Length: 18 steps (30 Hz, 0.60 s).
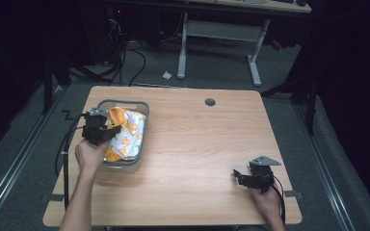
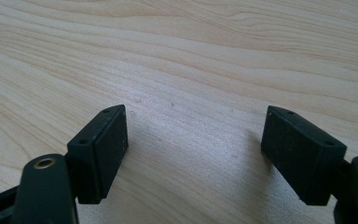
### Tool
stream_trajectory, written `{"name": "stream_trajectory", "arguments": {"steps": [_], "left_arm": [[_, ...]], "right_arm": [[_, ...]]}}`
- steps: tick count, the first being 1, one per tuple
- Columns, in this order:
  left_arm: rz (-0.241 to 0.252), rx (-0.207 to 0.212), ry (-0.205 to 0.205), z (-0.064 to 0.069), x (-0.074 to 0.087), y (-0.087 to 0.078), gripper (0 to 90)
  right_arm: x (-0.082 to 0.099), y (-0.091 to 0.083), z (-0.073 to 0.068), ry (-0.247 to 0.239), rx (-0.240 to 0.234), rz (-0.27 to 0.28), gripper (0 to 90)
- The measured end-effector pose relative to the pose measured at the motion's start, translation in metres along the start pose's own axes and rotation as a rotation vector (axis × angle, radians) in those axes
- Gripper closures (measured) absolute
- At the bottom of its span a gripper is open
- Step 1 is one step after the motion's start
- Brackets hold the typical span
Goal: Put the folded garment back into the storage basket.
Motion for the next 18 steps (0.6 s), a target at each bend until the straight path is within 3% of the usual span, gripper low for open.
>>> {"name": "stream_trajectory", "arguments": {"steps": [8,14,18], "left_arm": [[-0.032,-0.007,-0.005,0.001,0.005,0.011,76.9],[-0.098,-0.062,0.000,0.000,0.009,0.018,73.4],[-0.131,-0.098,-0.024,-0.003,0.012,0.021,67.0]], "right_arm": [[0.000,0.000,0.000,0.000,0.000,0.000,23.2],[0.000,0.000,0.000,0.001,0.000,0.000,23.2],[0.000,0.000,0.000,0.000,0.000,0.000,23.2]]}}
Point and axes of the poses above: each handheld gripper's, and its own axes: y roughly forward along the jaws, x roughly out of its underside, z roughly to its right, the point moved 1 cm from there along y, roughly forward along the jaws, and after that the axes turned 5 degrees about -x, right-handed, at the moved point
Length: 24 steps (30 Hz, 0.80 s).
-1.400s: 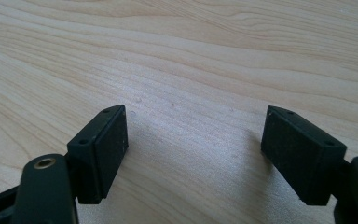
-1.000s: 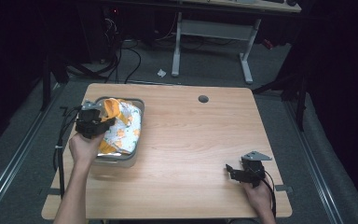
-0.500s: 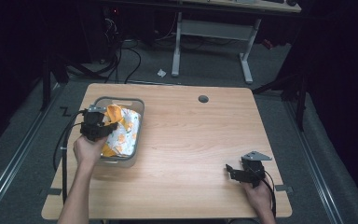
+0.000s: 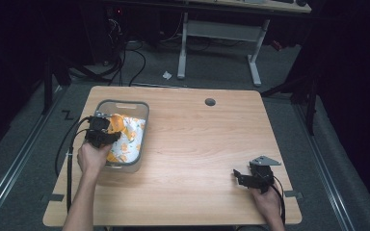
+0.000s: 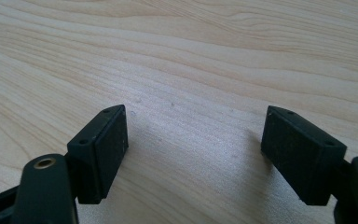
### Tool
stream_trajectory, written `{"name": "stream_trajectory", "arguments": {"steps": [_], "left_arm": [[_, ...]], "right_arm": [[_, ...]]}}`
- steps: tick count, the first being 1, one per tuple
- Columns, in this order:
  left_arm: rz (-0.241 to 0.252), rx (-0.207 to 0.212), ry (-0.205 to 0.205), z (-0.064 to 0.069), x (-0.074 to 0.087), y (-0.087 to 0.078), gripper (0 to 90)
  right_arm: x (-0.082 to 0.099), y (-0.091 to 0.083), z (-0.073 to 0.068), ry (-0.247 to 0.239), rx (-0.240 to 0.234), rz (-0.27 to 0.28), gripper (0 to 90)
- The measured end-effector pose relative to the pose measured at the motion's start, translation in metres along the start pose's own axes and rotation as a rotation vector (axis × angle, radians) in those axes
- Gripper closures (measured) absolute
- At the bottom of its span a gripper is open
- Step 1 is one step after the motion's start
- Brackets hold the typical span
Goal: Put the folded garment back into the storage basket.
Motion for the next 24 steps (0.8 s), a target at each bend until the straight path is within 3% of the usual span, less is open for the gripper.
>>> {"name": "stream_trajectory", "arguments": {"steps": [3,9,14,19,24], "left_arm": [[-0.015,-0.050,0.007,0.000,0.001,0.000,58.6],[0.028,-0.086,-0.007,-0.002,0.000,-0.009,47.2],[0.087,-0.082,0.005,0.003,-0.002,-0.022,44.5],[0.174,-0.037,0.012,0.014,-0.004,-0.038,43.5],[0.218,0.002,0.024,0.027,-0.004,-0.048,46.0]], "right_arm": [[0.000,0.000,0.000,0.002,0.000,0.000,23.2],[0.000,0.000,0.000,0.002,0.000,0.000,23.2],[0.000,0.000,0.000,0.002,0.000,0.000,23.1],[0.000,0.000,0.000,0.002,0.000,0.000,23.2],[0.000,0.000,0.000,0.002,0.000,0.000,23.2]]}}
Point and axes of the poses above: each handheld gripper's, and its own axes: y roughly forward along the jaws, x roughly out of its underside, z roughly to its right, the point moved 1 cm from there along y, roughly forward along the jaws, and after that the axes turned 5 degrees about -x, right-handed, at the moved point
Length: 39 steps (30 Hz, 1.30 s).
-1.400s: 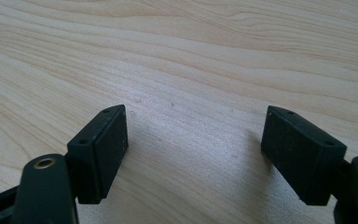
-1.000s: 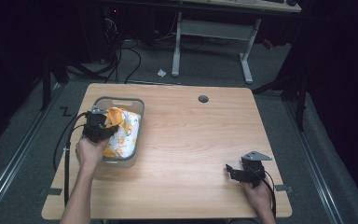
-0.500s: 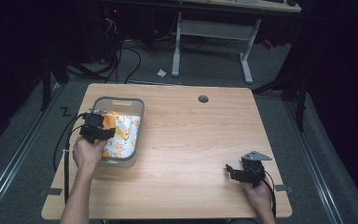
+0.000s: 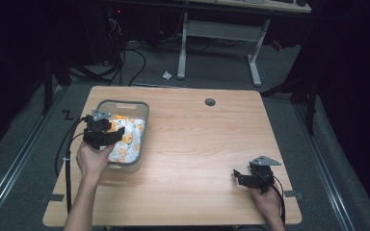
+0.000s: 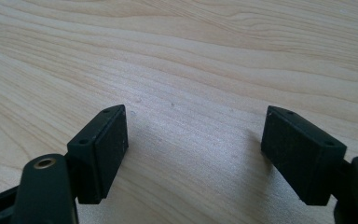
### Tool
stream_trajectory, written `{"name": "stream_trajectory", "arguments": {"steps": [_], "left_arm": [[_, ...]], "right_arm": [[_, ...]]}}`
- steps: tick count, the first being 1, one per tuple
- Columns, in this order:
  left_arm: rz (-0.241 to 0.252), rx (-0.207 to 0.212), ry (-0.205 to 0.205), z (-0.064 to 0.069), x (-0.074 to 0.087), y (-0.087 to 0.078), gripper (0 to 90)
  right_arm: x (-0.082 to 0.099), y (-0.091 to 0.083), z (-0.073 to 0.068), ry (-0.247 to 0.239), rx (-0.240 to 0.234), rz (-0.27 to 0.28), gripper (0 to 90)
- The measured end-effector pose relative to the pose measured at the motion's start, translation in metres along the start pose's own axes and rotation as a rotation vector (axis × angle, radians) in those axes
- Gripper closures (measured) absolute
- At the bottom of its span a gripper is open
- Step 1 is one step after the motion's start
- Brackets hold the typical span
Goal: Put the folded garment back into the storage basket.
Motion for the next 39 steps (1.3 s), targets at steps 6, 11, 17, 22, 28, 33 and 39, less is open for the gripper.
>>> {"name": "stream_trajectory", "arguments": {"steps": [6,11,17,22,28,33,39], "left_arm": [[0.037,0.058,0.024,0.017,-0.004,-0.008,45.8],[0.048,0.092,0.020,0.027,-0.004,-0.011,46.0],[0.066,0.126,0.035,0.038,-0.004,-0.016,45.7],[0.083,0.148,0.045,0.048,-0.005,-0.019,44.9],[0.079,0.153,0.075,0.060,-0.003,-0.017,44.4],[0.076,0.185,0.076,0.069,0.000,-0.013,43.9],[0.055,0.192,0.094,0.078,0.004,-0.006,43.4]], "right_arm": [[0.000,0.000,0.000,0.000,0.000,0.000,23.2],[0.000,0.000,0.000,0.000,0.000,0.000,23.2],[0.000,0.000,0.000,0.000,0.000,0.000,23.2],[0.000,0.000,0.000,0.000,0.000,0.000,23.2],[0.000,0.000,0.000,0.000,0.000,0.000,23.2],[0.000,0.000,0.000,0.000,0.000,0.000,23.2],[0.000,0.000,0.000,-0.001,0.000,0.000,23.2]]}}
Point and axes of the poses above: each handheld gripper's, and its own axes: y roughly forward along the jaws, x roughly out of its underside, z roughly to its right, the point moved 1 cm from there along y, roughly forward along the jaws, and after that the axes turned 5 degrees about -x, right-handed, at the moved point
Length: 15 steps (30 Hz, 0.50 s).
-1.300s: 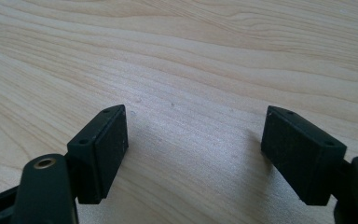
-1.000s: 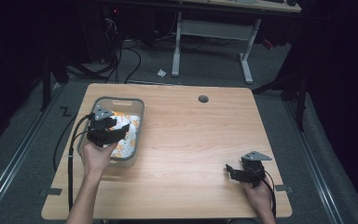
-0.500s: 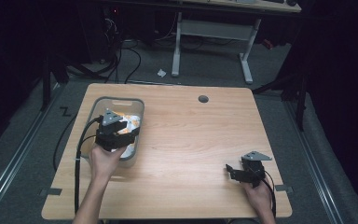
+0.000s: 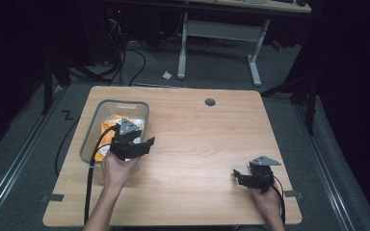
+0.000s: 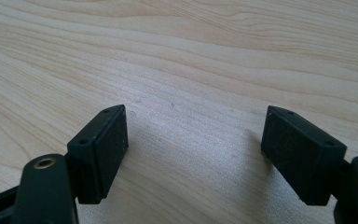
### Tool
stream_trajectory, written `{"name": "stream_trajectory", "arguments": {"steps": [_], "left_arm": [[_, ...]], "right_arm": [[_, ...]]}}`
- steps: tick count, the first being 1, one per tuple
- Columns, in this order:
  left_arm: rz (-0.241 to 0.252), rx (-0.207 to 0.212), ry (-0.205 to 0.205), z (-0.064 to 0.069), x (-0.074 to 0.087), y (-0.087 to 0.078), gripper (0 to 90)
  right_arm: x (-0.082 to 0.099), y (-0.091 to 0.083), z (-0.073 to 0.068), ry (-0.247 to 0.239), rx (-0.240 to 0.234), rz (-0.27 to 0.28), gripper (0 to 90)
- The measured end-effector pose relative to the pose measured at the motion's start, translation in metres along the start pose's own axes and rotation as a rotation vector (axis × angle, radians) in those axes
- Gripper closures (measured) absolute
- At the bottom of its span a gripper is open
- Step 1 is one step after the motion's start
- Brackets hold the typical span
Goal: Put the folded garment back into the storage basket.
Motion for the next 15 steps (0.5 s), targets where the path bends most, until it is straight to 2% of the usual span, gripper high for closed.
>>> {"name": "stream_trajectory", "arguments": {"steps": [9,15], "left_arm": [[-0.002,0.028,0.005,0.012,0.007,0.007,42.7],[0.006,0.073,-0.019,0.018,0.011,0.010,42.1]], "right_arm": [[0.000,0.000,0.000,0.000,0.000,0.000,23.2],[0.000,0.000,0.000,0.000,0.000,0.000,23.2]]}}
Point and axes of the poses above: each handheld gripper's, and its own axes: y roughly forward along the jaws, x roughly out of its underside, z roughly to its right, the point moved 1 cm from there along y, roughly forward along the jaws, and after that the axes turned 5 degrees about -x, right-handed, at the moved point
